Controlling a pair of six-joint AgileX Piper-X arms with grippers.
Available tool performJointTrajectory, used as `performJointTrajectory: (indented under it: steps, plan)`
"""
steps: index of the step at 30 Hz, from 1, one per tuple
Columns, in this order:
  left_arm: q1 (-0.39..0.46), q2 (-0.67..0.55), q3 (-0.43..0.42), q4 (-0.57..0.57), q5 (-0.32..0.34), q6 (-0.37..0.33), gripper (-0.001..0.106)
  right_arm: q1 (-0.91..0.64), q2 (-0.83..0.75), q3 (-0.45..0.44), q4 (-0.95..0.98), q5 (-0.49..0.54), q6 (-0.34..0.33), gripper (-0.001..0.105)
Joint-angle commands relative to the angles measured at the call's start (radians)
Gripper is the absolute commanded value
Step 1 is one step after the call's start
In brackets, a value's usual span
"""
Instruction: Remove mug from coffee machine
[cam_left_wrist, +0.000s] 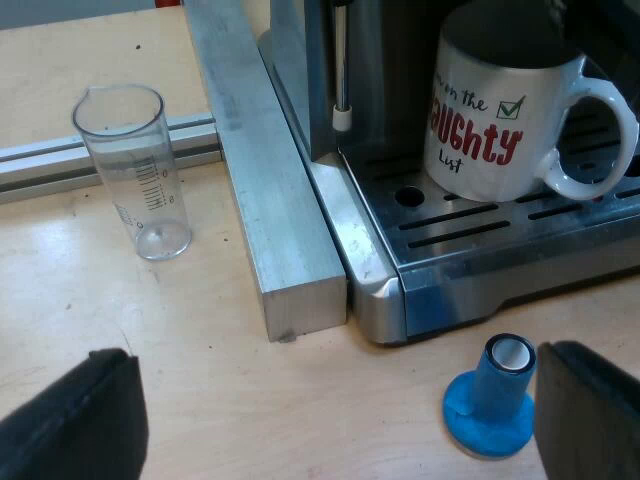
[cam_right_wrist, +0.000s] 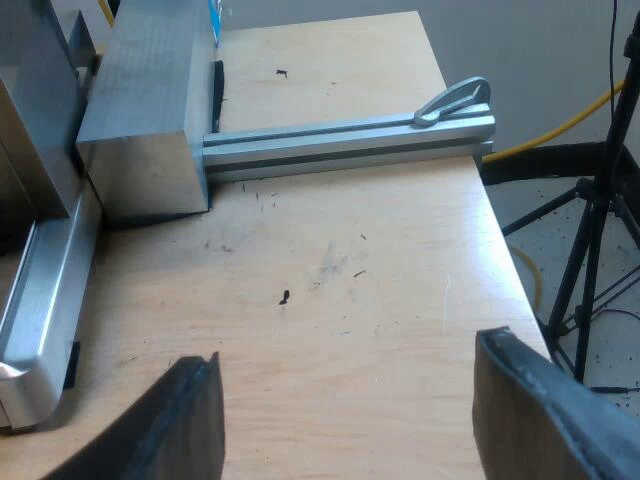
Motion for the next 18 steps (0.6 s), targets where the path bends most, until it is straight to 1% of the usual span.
performJointTrajectory:
  steps: [1,18]
  plan:
    - [0.001,-0.139,-0.005,-0.012,-0.003,-0.003,0.08,-0.003,-0.038,-0.002,-0.011,-0.001,-0.01,0.056]
    - [0.001,-0.139,-0.005,-0.012,0.004,-0.003,0.08,0.001,-0.038,-0.002,-0.013,-0.001,-0.01,0.056]
